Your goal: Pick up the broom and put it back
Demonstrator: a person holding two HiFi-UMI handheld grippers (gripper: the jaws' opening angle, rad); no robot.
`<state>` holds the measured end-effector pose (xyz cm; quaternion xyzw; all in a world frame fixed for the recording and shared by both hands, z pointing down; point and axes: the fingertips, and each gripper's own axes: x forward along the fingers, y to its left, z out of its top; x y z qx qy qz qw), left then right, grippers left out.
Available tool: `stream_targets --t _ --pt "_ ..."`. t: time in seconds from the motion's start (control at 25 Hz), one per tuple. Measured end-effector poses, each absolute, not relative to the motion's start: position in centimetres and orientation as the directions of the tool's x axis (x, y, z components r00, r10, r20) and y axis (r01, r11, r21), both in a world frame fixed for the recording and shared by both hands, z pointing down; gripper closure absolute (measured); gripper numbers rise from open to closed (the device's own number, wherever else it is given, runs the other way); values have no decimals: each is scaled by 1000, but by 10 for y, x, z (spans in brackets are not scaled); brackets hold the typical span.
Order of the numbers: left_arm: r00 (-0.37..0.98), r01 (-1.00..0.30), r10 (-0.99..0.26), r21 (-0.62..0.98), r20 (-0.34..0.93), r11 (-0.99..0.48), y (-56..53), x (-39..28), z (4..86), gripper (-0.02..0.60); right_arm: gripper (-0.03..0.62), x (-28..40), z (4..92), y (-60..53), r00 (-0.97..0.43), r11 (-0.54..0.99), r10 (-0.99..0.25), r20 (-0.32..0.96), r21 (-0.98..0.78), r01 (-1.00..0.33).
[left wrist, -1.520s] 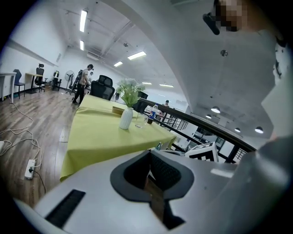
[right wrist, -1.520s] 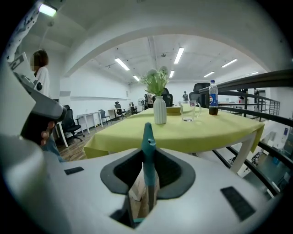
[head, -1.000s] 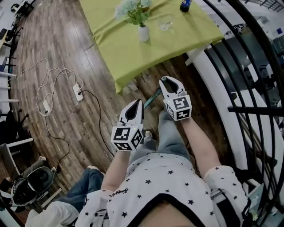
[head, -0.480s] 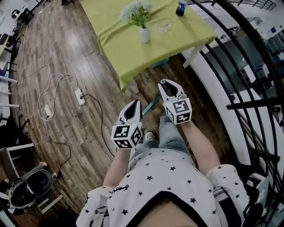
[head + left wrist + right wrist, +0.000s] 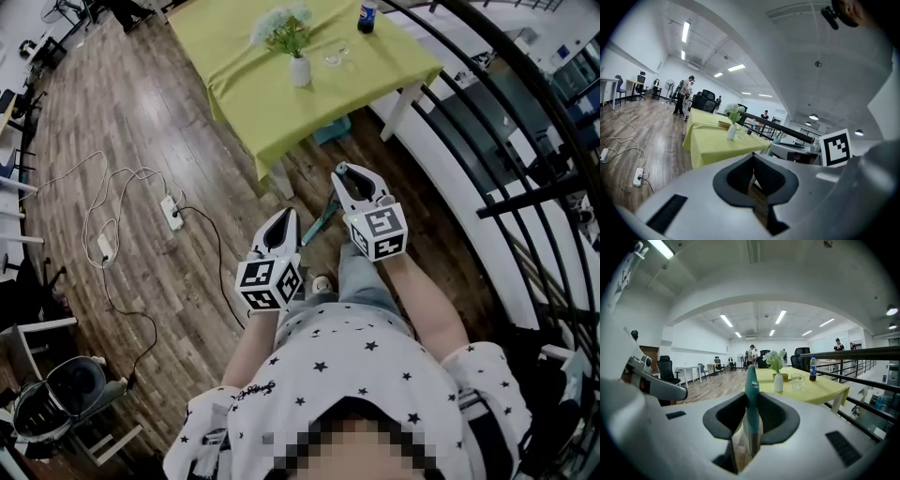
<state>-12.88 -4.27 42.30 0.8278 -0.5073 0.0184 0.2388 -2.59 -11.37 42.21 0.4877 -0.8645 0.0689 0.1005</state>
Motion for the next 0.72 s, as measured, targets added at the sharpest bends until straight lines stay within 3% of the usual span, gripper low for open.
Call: stream_targets --t 0.72 --pt "519 -831 -826 359 221 -426 2 -137 400 569 517 -41 377 -41 -518 524 -835 187 -19 -852"
